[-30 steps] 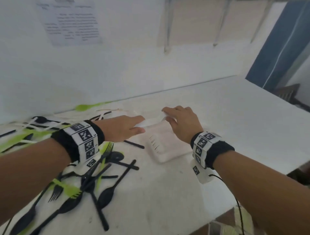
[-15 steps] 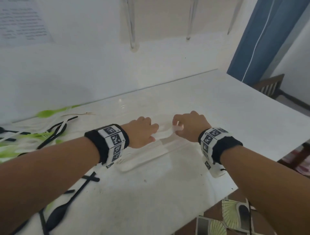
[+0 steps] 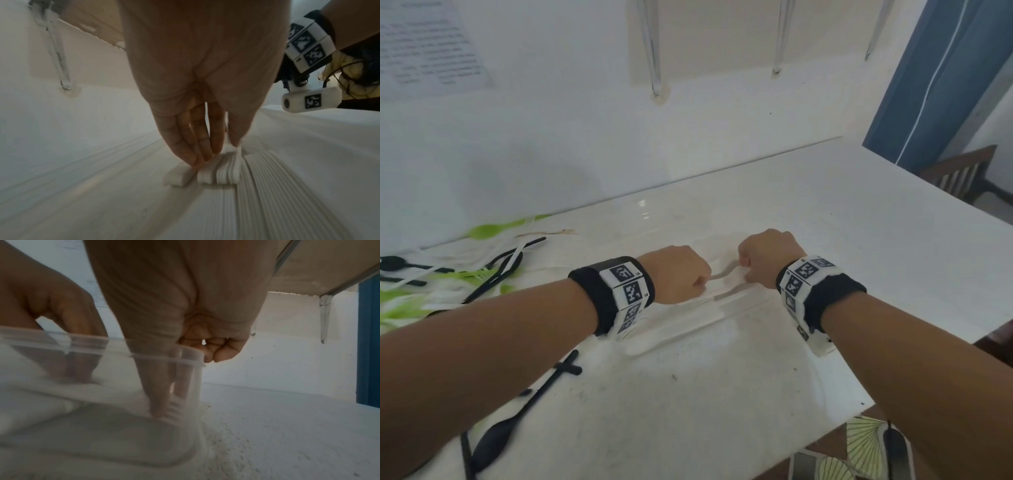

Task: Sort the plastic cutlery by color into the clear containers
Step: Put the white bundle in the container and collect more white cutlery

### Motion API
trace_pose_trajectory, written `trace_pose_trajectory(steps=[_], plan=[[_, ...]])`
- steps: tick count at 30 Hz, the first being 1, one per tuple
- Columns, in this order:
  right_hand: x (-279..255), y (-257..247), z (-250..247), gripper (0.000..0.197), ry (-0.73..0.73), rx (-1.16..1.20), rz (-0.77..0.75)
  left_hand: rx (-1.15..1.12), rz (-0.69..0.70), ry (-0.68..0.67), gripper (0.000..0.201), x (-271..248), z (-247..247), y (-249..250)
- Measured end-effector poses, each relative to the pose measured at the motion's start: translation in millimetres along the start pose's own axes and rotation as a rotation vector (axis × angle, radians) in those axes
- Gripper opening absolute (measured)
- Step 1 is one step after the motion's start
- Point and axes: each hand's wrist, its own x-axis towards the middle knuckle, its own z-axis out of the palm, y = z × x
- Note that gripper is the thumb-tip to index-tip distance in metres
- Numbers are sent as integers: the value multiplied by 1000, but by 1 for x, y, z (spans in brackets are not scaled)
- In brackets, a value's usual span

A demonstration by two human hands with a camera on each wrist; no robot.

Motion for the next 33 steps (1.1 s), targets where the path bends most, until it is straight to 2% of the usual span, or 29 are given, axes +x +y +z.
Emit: trace_pose_trajectory(steps=[4,9,12,16,21,25,30,33], plan=[[1,-2,4,19,40,-64,-5,50,-6,-51,28,5,-1,5],[3,-1,8,20,144,-123,-59,30,-41,16,21,9,0,10],[8,-4,8,11,123,-161,-49,72,-67,5,16,10,-1,14],[12,-3,10,8,120,-176,-26,125,-76,-20,14,10,-1,14],[10,-4,9,9,126,-175,-19,265,-88,-39,14,9,0,19],[6,-3,7,13,111,-155,-20,296,-129,-38,17,6,-5,28],[2,-5,0,18,83,-149,-27,168,-154,-51,19,4,-5,21],[-4,-9,-1,16,173,-96,-45,-63,-175,10,27,-2,-5,7]])
